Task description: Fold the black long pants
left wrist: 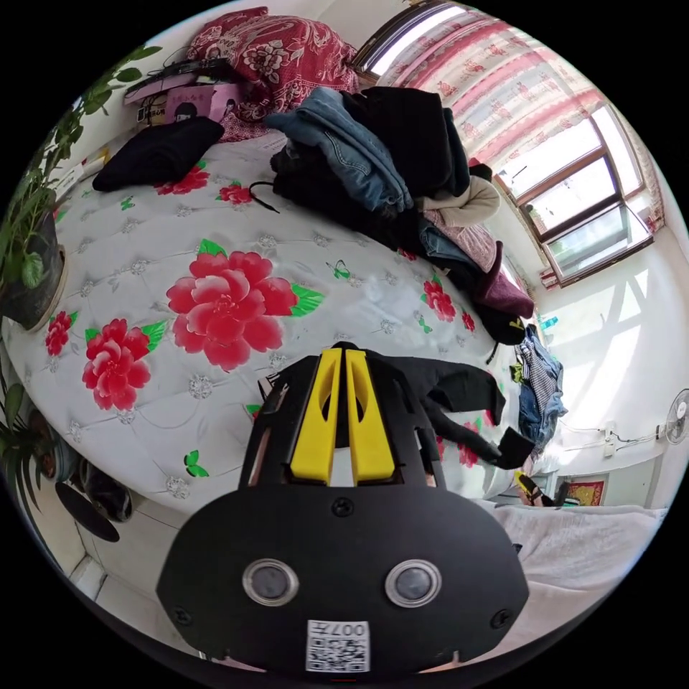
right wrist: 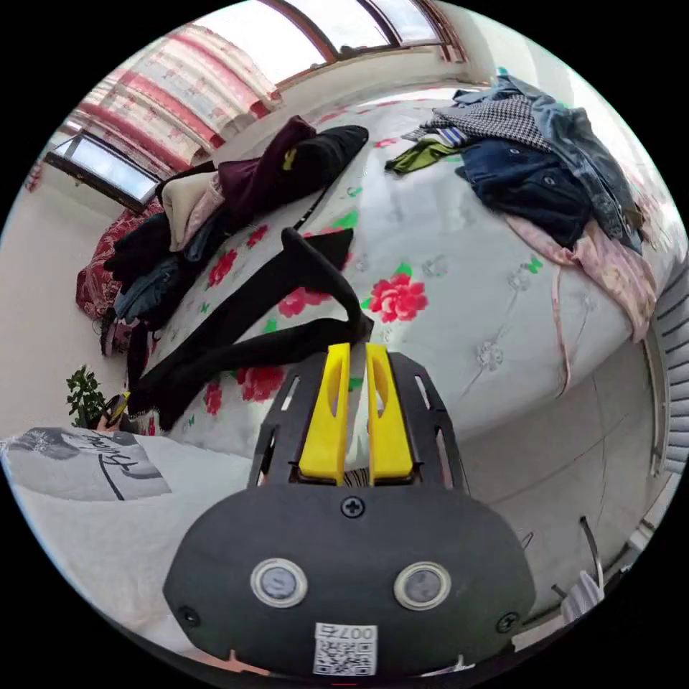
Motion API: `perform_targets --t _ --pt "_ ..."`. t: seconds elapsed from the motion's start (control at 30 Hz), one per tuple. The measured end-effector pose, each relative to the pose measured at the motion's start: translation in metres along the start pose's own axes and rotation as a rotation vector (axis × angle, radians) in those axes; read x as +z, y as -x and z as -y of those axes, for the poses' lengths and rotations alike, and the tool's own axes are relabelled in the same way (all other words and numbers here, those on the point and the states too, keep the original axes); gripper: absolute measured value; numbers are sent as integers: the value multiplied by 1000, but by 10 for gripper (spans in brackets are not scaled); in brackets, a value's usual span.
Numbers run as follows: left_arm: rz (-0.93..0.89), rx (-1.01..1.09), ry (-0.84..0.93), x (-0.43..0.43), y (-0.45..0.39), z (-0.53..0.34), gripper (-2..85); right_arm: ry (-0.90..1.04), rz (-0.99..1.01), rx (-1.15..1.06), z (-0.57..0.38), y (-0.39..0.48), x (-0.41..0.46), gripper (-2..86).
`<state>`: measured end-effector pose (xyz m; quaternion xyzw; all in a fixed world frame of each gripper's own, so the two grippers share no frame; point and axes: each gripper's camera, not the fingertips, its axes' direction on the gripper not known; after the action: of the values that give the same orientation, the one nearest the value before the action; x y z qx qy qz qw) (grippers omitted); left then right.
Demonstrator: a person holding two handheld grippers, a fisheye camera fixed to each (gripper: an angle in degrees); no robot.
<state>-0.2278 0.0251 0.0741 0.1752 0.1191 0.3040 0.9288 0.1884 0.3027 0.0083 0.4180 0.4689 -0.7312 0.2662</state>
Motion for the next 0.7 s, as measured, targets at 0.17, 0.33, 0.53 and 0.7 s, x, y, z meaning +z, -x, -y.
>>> perform_targets --t 0.17,0.33,0.53,0.7 --pt "-13 -15 13 7 14 6 -10 -107 -189 208 -43 -18 -23 27" --pt "-34 11 3 2 9 8 -9 -243 -115 50 18 21 -16 50" --pt "-24 51 -15 -18 -4 -9 -10 2 -95 19 108 47 87 60" --pt "-39 30 -44 -40 -3 -27 -10 73 -361 -71 119 76 124 13"
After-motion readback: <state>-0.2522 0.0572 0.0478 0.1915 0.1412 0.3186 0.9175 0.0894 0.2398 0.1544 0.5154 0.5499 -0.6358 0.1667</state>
